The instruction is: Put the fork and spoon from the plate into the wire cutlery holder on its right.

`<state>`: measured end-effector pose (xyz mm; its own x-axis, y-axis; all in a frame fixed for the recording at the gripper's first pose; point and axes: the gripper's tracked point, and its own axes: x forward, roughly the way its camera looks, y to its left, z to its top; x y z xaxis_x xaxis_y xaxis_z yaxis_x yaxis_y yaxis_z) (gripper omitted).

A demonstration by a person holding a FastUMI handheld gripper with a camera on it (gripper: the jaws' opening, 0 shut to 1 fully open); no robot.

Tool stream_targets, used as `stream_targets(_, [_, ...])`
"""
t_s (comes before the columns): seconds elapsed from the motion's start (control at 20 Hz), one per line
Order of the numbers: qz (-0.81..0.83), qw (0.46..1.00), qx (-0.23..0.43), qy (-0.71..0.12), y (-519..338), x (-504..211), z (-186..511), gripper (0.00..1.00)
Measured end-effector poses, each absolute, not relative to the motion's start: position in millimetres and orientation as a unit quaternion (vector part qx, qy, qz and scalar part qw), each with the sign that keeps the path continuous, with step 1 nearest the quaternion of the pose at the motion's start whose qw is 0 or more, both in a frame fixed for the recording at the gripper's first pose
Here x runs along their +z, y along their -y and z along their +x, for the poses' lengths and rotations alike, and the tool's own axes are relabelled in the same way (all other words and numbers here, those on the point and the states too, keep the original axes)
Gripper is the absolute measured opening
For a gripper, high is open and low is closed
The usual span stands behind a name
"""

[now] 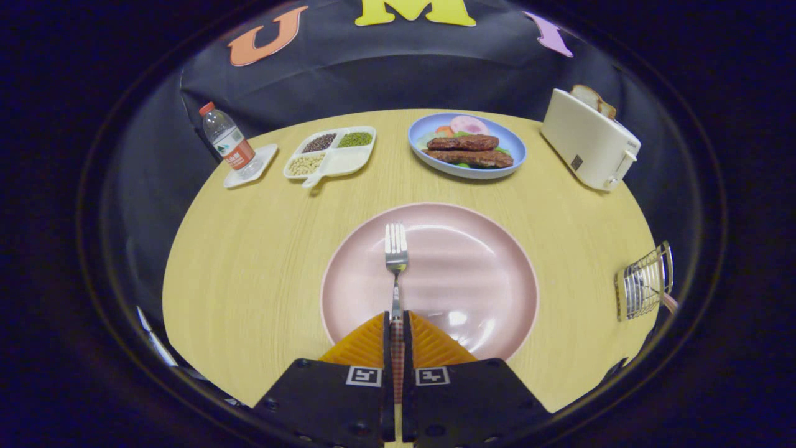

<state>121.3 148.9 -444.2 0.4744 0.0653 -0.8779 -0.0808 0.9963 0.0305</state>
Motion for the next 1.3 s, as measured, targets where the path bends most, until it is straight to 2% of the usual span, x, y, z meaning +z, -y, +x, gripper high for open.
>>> stream_targets(0.7, [0.003, 0.877, 0.035, -0.479, -62, -366, 106, 0.05])
stream_targets(1.3, [-0.003, 0.879, -0.024, -0.476, 113, -291, 84, 0.05])
